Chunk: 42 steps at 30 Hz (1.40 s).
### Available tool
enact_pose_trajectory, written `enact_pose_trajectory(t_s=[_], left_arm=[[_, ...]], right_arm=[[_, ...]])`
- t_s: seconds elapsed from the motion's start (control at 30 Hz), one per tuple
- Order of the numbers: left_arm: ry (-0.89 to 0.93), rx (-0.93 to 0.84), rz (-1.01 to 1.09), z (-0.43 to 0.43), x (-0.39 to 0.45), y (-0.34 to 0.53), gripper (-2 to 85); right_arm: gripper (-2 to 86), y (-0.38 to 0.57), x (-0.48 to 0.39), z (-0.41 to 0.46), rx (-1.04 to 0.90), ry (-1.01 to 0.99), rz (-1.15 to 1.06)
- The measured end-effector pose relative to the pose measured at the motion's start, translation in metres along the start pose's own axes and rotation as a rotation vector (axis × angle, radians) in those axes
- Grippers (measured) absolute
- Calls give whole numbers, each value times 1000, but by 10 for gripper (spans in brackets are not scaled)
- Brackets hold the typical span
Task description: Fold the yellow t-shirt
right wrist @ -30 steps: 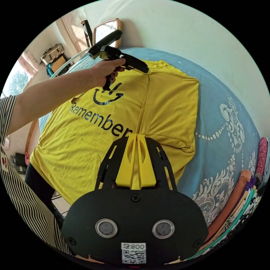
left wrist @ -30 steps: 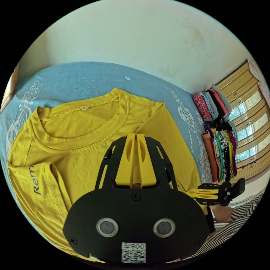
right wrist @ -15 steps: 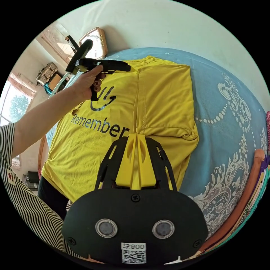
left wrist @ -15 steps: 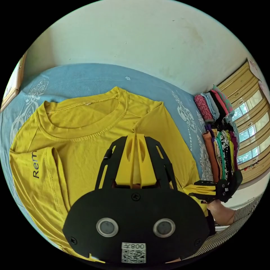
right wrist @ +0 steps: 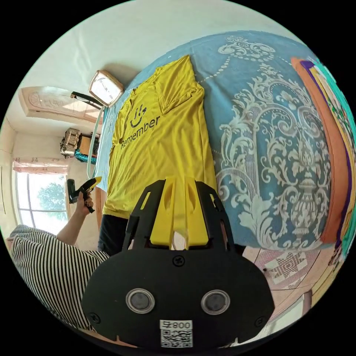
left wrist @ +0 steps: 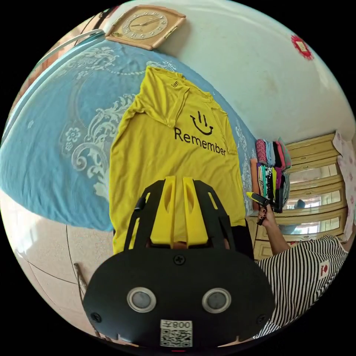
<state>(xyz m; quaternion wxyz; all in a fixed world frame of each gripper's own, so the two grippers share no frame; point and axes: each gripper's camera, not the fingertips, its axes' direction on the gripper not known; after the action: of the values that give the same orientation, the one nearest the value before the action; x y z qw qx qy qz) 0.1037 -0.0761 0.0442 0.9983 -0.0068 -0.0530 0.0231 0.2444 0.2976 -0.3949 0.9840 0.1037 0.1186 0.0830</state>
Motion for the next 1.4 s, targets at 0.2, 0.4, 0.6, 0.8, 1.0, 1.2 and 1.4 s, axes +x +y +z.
enact_pose_trajectory(t_s=[0.2, 0.4, 0.6, 0.8, 1.0, 1.2, 1.4], left_arm=[[-22, -24, -171, -50, -78, 120, 105], [85, 16, -335, -76, -149, 206, 121], [281, 66, -471, -93, -216, 273, 126], [345, 11, -474, -96, -247, 318, 126], [385, 22, -467, -112, -272, 353, 123], [354, 23, -423, -132, -288, 378, 103], [369, 52, -361, -158, -297, 396, 37]], right_arm=[[51, 91, 47, -25, 1, 28, 105], [75, 145, 74, -38, 17, 1, 147], [90, 158, 78, -36, -11, 40, 128], [89, 155, 77, -28, -43, 149, 116], [81, 151, 84, -14, -97, 211, 128], [58, 153, 91, -6, -143, 252, 118], [19, 160, 96, -9, -189, 253, 74]])
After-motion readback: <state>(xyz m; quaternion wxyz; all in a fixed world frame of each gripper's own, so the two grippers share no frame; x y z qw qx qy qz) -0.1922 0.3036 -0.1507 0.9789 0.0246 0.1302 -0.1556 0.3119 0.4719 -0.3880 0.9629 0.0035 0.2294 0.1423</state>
